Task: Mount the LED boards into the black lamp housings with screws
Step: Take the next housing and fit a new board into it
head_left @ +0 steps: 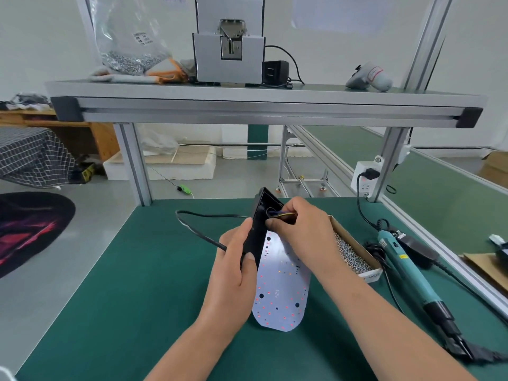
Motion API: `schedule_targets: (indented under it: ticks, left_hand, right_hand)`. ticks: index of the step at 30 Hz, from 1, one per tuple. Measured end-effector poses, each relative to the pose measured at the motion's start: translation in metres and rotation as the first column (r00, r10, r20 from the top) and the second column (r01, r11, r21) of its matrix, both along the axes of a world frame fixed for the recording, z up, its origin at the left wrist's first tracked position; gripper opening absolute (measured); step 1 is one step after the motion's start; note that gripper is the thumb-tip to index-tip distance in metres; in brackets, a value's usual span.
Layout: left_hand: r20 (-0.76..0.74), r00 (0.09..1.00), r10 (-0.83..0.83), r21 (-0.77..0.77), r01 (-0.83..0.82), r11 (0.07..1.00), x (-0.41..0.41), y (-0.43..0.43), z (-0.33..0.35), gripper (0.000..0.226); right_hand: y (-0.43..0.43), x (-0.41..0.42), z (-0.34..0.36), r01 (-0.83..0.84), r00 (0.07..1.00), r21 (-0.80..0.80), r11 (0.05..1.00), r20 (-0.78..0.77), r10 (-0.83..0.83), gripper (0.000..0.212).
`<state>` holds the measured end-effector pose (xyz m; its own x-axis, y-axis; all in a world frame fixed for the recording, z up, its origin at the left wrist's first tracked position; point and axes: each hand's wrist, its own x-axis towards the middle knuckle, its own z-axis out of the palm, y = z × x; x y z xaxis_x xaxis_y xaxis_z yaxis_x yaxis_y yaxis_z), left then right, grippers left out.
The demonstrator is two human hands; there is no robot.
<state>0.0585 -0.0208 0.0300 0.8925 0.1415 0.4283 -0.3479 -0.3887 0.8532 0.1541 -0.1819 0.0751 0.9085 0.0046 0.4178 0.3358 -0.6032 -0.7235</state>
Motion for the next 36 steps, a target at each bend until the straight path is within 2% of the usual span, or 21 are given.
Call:
schedule_targets:
  ticks: [4, 10, 13, 17, 21, 27, 33, 36]
  left_hand:
    - [0.039, 0.999, -0.002, 0.035, 0.001, 0.999, 0.001, 0.002, -0.002, 0.075]
    - [0.018, 1.000, 0.009, 0.042, -0.010, 0.999, 0.003, 0.001, -0.004, 0.084]
    - [0.005, 1.000, 0.021, 0.045, -0.021, 0.999, 0.004, 0.002, -0.006, 0.083]
    - [-0.005, 0.999, 0.036, 0.030, -0.036, 0.999, 0.004, 0.000, -0.007, 0.084]
    - [0.013, 0.999, 0.052, 0.016, -0.053, 0.998, 0.004, 0.000, -0.005, 0.079]
    - [0.005, 0.998, 0.056, 0.014, -0.056, 0.998, 0.004, -0.001, -0.006, 0.081]
    - [0.061, 0.996, 0.059, -0.011, -0.058, 0.998, 0.000, -0.002, -0.001, 0.068]
    - [0.078, 0.996, 0.046, -0.005, -0.046, 0.999, -0.002, -0.005, 0.001, 0.069]
  right_hand:
    - [0.002, 0.000, -0.003, 0.029, 0.999, 0.059, 0.998, 0.037, -0.031, 0.030]
    - [0.002, -0.002, 0.000, -0.004, 0.998, 0.096, 0.995, 0.066, -0.003, 0.030]
    - [0.000, -0.001, 0.002, -0.068, 0.998, 0.198, 0.978, 0.030, 0.064, 0.023]
    - [-0.004, -0.001, 0.007, -0.193, 0.979, 0.327, 0.925, -0.001, 0.204, 0.028]
    - [-0.002, 0.000, 0.008, -0.185, 0.980, 0.380, 0.906, -0.004, 0.201, 0.020]
    - [0.001, 0.005, 0.006, -0.065, 0.996, 0.152, 0.986, -0.045, 0.073, 0.007]
    - [0.003, 0.005, 0.011, -0.024, 1.000, -0.033, 0.999, -0.011, 0.023, 0.008]
    - [0.004, 0.003, 0.014, -0.008, 1.000, -0.094, 0.996, 0.018, 0.010, 0.012]
